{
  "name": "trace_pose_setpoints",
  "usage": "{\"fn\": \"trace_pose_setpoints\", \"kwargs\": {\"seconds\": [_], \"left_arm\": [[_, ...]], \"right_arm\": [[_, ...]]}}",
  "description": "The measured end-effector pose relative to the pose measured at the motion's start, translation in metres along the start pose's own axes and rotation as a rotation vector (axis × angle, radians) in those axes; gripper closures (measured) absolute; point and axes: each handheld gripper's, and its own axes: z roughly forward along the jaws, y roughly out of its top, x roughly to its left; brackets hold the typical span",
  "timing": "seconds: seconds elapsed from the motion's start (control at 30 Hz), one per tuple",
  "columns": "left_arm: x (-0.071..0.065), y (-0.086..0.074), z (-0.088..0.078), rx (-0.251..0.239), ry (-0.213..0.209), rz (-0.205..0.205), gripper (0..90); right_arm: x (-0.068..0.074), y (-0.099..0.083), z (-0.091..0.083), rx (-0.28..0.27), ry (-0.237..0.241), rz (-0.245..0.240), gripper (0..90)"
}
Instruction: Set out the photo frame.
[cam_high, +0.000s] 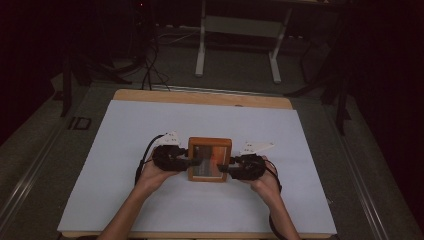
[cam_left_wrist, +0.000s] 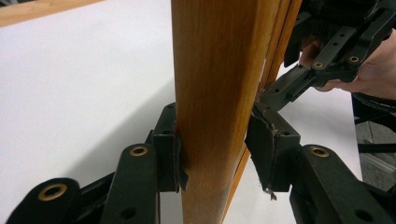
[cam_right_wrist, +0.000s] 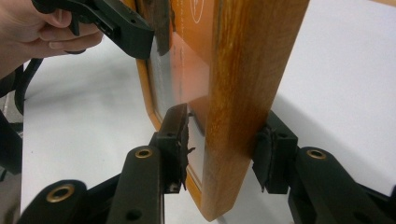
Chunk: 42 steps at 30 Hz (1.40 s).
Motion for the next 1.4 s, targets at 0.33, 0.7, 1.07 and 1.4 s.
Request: {"fn": "trace_pose_setpoints", "kwargs": {"seconds": [0.33, 0.7, 1.07, 1.4], "left_arm": [[0.003, -0.002, 0.0, 0.015, -0.002, -0.031, 57.7], [0.011, -0.007, 0.004, 0.019, -0.003, -0.075, 57.0], [0.014, -0.01, 0.011, -0.016, 0.04, -0.117, 54.0], [0.015, -0.01, 0.014, -0.025, 0.049, -0.123, 52.4]], "right_arm": [[-0.003, -0.002, 0.007, 0.005, 0.023, 0.037, 59.2], [-0.008, -0.006, 0.014, 0.005, 0.037, 0.07, 59.2], [-0.016, -0.01, 0.018, -0.021, 0.043, 0.113, 58.8], [-0.017, -0.012, 0.019, -0.025, 0.042, 0.121, 59.0]]}}
